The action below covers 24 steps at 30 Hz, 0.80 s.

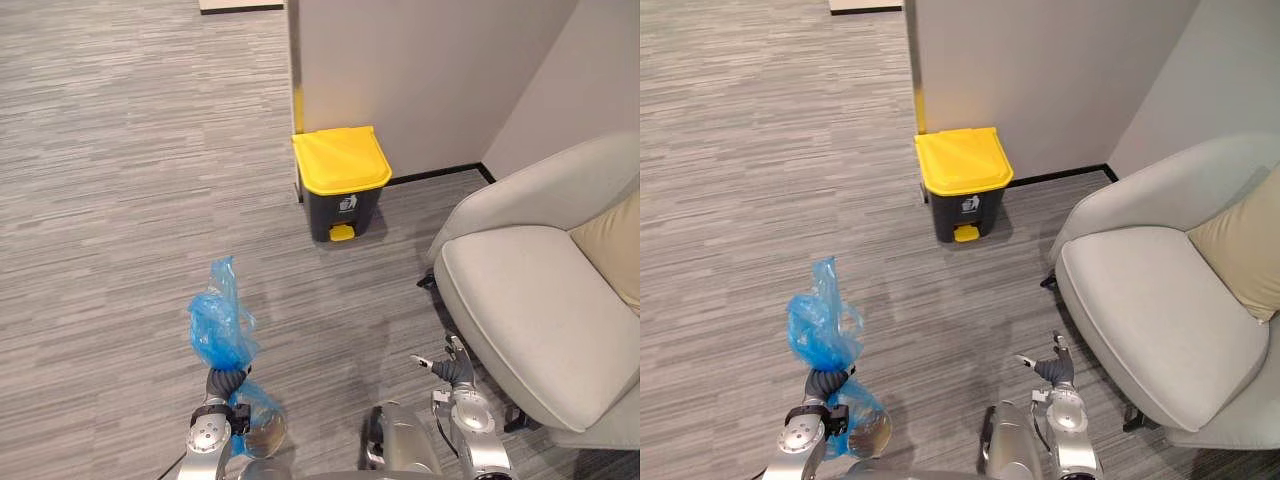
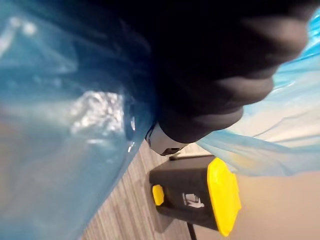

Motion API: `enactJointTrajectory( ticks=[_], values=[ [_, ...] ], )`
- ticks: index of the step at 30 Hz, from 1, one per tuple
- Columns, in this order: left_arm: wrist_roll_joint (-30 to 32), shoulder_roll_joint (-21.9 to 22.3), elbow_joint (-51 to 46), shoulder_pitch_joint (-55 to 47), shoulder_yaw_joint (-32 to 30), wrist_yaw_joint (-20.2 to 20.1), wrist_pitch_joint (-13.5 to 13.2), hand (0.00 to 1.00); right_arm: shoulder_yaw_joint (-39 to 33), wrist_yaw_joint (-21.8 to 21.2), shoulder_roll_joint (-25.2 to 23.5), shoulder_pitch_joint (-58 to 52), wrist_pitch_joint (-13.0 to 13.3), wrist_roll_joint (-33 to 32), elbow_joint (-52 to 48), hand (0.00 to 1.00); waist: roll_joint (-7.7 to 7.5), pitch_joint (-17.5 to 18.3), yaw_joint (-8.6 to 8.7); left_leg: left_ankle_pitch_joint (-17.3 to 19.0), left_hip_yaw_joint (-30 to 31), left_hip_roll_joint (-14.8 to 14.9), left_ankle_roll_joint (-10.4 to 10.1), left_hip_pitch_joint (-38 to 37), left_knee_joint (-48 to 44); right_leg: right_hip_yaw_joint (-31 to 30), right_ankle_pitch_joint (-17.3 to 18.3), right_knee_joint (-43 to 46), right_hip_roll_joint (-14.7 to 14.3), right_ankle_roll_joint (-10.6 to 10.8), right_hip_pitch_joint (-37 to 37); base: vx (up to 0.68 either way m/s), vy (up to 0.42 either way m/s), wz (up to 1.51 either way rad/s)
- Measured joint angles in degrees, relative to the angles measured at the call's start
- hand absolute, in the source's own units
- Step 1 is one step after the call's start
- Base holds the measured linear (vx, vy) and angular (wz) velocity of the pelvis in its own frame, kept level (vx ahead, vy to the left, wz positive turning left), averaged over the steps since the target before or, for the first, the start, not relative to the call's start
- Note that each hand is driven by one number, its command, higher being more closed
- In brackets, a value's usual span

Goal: Gather rubbish on tea table into small bin, then transfer packed bag to large trash can.

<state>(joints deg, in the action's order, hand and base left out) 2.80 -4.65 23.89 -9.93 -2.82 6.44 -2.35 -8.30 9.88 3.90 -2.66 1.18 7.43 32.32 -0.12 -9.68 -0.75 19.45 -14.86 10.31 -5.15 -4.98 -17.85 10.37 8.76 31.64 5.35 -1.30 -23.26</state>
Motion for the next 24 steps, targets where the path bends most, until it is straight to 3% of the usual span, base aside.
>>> enactJointTrajectory(
  ticks=[4, 5, 6, 7, 8, 9, 11, 12, 13, 14, 15, 16, 19, 21, 22, 24],
  values=[
    [0.0, 1.47, 0.35, 2.51, -0.04, -0.01, -0.14, 1.0, -2.34, 0.03, 0.97, -0.19, -0.46, -0.06, 0.42, 0.0, 1.24, -1.01, 1.04, -6.7, 4.84, 0.46, -2.03, -0.63, -1.41, 2.45, 1.62, -2.54, -0.23, -0.21, 4.78, 0.35, -0.115, 0.16],
    [0.0, 2.48, 0.07, 2.31, -0.07, -0.07, -0.34, 1.0, -2.35, 0.03, 0.54, -1.44, -0.47, -0.12, -0.58, 0.0, 1.42, -1.3, 1.44, -8.75, 6.17, 1.65, -2.7, 0.32, -8.63, 4.19, 2.1, -4.71, -0.51, -0.3, 9.59, 0.38, -0.145, 0.52],
    [0.0, 3.72, -1.23, 1.8, -0.09, -0.16, -0.35, 1.0, -1.77, 0.0, 0.29, -3.17, -0.22, -0.13, -3.16, 0.0, 1.61, -1.36, 1.3, -14.05, 6.84, 3.32, -2.9, 3.85, -19.82, 5.22, 2.21, -7.96, -1.2, -0.4, 14.59, 0.29, -0.093, 0.27],
    [0.01, 4.12, -1.92, 1.3, -0.08, -0.19, -0.39, 1.0, -1.59, 0.02, 0.09, -3.46, -0.05, -0.14, -4.36, 0.0, 1.63, -1.34, 0.74, -16.8, 6.84, 4.06, -2.58, 5.72, -24.49, 5.05, 2.35, -9.4, -1.25, -0.6, 16.5, 0.31, 0.003, -0.03],
    [-0.01, 4.75, -3.42, 0.54, -0.03, -0.32, -0.51, 1.0, -1.31, 0.05, -0.32, -3.86, 0.39, -0.2, -6.64, 0.0, 1.74, -1.5, -0.49, -15.28, 6.56, 6.63, -1.48, 11.69, -35.97, 5.0, 3.17, -12.53, -1.88, -0.29, 19.77, 0.25, 0.076, -0.11],
    [-0.05, 4.83, -3.94, 0.51, -0.1, -0.35, -0.49, 1.0, -1.35, 0.06, -0.32, -3.28, 0.37, -0.37, -6.88, 0.0, 2.25, -1.35, -0.6, -11.46, 6.46, 7.59, -0.21, 15.81, -40.05, 4.98, 3.35, -13.85, -2.24, -0.27, 21.14, 0.25, 0.096, -0.11],
    [-0.18, 4.82, -4.37, 0.24, -0.59, -0.34, -0.49, 1.0, -1.4, 0.1, -0.39, -2.7, 0.26, -0.82, -6.89, 0.0, 2.19, -1.38, -1.92, -7.16, 3.86, 7.62, 1.34, 20.84, -39.38, 3.97, 3.61, -15.43, -1.88, 0.12, 23.04, 0.22, 0.128, -0.19],
    [-0.63, 4.9, -4.42, -0.13, -1.04, -0.35, -0.44, 1.0, -1.59, 0.11, -0.38, -2.69, 0.19, -1.05, -6.9, 0.0, 1.87, -1.48, -2.76, -5.23, 1.72, 6.98, 2.35, 23.25, -35.03, 3.54, 4.33, -15.6, -0.78, 1.84, 24.23, 0.25, 0.174, -0.2],
    [-0.64, 4.96, -4.4, -0.23, -1.18, -0.34, -0.4, 1.0, -1.67, 0.11, -0.72, -2.84, 0.17, -1.23, -6.89, 0.0, 1.74, -1.56, -3.04, -4.97, 1.13, 6.36, 2.81, 23.92, -31.71, 3.49, 4.86, -15.48, -0.2, 2.7, 24.69, 0.28, 0.228, -0.06],
    [-0.64, 5.07, -4.38, -0.37, -1.21, -0.34, -0.36, 1.0, -2.18, 0.2, -0.53, -3.19, 0.09, -1.29, -6.94, 0.0, 2.06, -1.34, -3.21, -5.87, 0.36, 4.89, 2.89, 24.12, -22.3, 3.38, 6.11, -14.63, 0.67, 4.59, 25.35, 0.31, 0.277, 0.03],
    [-0.67, 5.54, -4.14, -0.48, -1.46, -0.28, -0.41, 1.0, -2.73, 0.3, -0.23, -3.05, -0.01, -1.3, -6.26, 0.0, 2.47, -1.09, -3.37, -8.6, 0.42, 3.32, 2.81, 23.19, -12.93, 2.64, 8.28, -12.65, 1.11, 6.85, 25.49, 0.44, 0.329, 0.13],
    [-0.75, 4.5, -3.32, -0.32, -1.89, -0.13, -0.14, 1.0, -2.29, 0.07, -1.42, -2.96, -0.47, -1.34, -5.98, 0.0, -0.2, -0.65, -3.33, -9.25, -1.07, 0.48, 3.58, 21.28, -10.17, 0.25, 8.12, -14.41, 2.93, 7.09, 25.27, 0.31, 0.216, 0.15],
    [-0.96, 2.6, -2.46, -0.2, -1.91, -0.1, -0.12, 1.0, -2.56, 0.18, -1.42, -1.22, -0.4, -1.29, -3.81, 0.0, -1.83, -0.12, -3.33, -8.73, -0.88, -2.04, 4.48, 20.97, -10.93, -1.4, 5.16, -20.98, 3.7, 7.81, 28.41, 0.3, 0.124, 0.18],
    [-0.95, 2.03, -2.48, -0.4, -1.87, -0.07, -0.11, 1.0, -2.54, 0.16, -1.38, -0.46, -0.3, -1.26, -3.33, 0.0, -1.96, -0.09, -3.32, -7.8, -1.05, -2.81, 5.24, 20.02, -10.91, -1.9, 4.75, -20.62, 4.48, 7.92, 29.05, 0.26, 0.098, -0.05],
    [-0.92, 1.79, -2.46, -1.4, -1.7, -0.05, -0.08, 1.0, -2.56, 0.12, -1.12, 0.07, -0.29, -1.08, -2.15, 0.0, -1.15, -0.03, -3.35, -5.37, -1.14, -3.3, 4.66, 17.49, -9.54, -3.54, 4.98, -16.18, 4.61, 8.29, 28.09, 0.24, 0.105, -0.34],
    [-0.93, 1.43, -2.35, -2.46, -1.13, -0.07, -0.08, 1.0, -2.5, 0.12, -1.5, -0.03, -0.34, -1.05, -1.55, 0.0, -1.32, -0.04, -3.3, -4.12, -2.23, -3.62, 4.39, 14.34, -6.59, -5.39, 5.59, -4.61, 5.76, 9.41, 23.53, 0.23, 0.061, -0.35]
  ],
)
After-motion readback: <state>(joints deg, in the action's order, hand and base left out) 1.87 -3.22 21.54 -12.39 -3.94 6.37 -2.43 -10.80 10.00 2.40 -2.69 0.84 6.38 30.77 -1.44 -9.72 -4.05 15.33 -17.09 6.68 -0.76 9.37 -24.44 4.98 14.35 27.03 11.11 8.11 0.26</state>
